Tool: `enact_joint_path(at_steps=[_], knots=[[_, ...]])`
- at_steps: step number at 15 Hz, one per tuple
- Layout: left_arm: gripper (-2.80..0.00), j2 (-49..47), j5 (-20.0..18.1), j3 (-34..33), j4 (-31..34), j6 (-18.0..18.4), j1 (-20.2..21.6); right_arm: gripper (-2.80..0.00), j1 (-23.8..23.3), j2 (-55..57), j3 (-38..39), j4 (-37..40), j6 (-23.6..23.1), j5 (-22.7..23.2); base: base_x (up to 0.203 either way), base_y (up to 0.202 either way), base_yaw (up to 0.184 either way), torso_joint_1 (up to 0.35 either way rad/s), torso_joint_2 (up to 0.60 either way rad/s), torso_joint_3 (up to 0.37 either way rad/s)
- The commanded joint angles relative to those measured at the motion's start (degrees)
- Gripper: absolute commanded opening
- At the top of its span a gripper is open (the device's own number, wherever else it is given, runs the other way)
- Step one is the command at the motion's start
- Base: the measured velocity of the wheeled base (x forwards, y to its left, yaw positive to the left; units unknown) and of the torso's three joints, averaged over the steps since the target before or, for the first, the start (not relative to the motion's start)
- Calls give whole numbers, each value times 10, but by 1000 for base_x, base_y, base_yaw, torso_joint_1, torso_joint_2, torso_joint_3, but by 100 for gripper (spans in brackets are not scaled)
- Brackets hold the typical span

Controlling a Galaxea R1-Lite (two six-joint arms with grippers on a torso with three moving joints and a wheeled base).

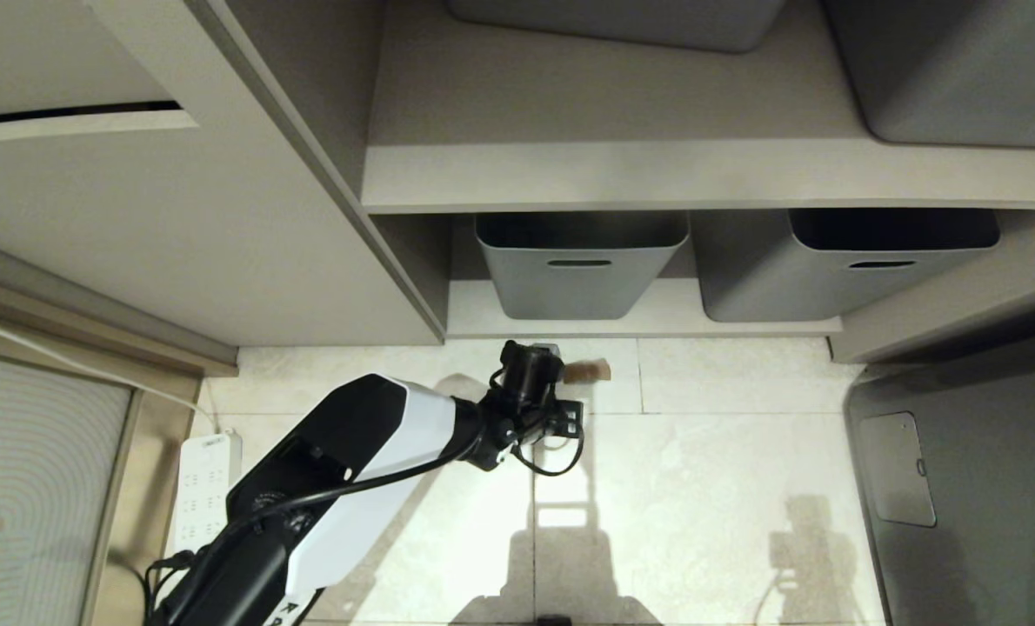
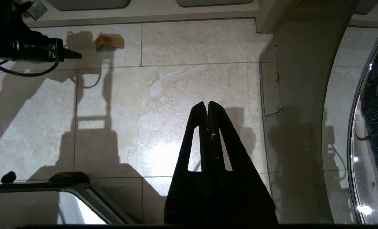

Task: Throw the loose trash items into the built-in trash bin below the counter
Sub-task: Pick up the garbage

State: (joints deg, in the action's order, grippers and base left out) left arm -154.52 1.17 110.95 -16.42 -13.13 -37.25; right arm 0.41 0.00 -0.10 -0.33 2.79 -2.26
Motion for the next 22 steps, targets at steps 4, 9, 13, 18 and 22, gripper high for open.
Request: enact_joint_path(at_steps=[4, 9, 13, 18, 22], knots=[[0, -24, 17, 1, -138, 1, -4, -280, 0, 1, 0, 0, 0, 0, 0, 0, 0, 0, 0, 0], [0, -43, 21, 1, -190, 9, -14, -280, 0, 1, 0, 0, 0, 0, 0, 0, 0, 0, 0, 0], [0, -54, 39, 1, -224, 38, -20, -280, 0, 1, 0, 0, 0, 0, 0, 0, 0, 0, 0, 0], [0, 77, 44, -90, -206, 19, -15, -280, 0, 1, 0, 0, 0, 0, 0, 0, 0, 0, 0, 0], [0, 283, 34, -339, -165, -7, -3, -280, 0, 1, 0, 0, 0, 1, 0, 0, 0, 0, 0, 0]])
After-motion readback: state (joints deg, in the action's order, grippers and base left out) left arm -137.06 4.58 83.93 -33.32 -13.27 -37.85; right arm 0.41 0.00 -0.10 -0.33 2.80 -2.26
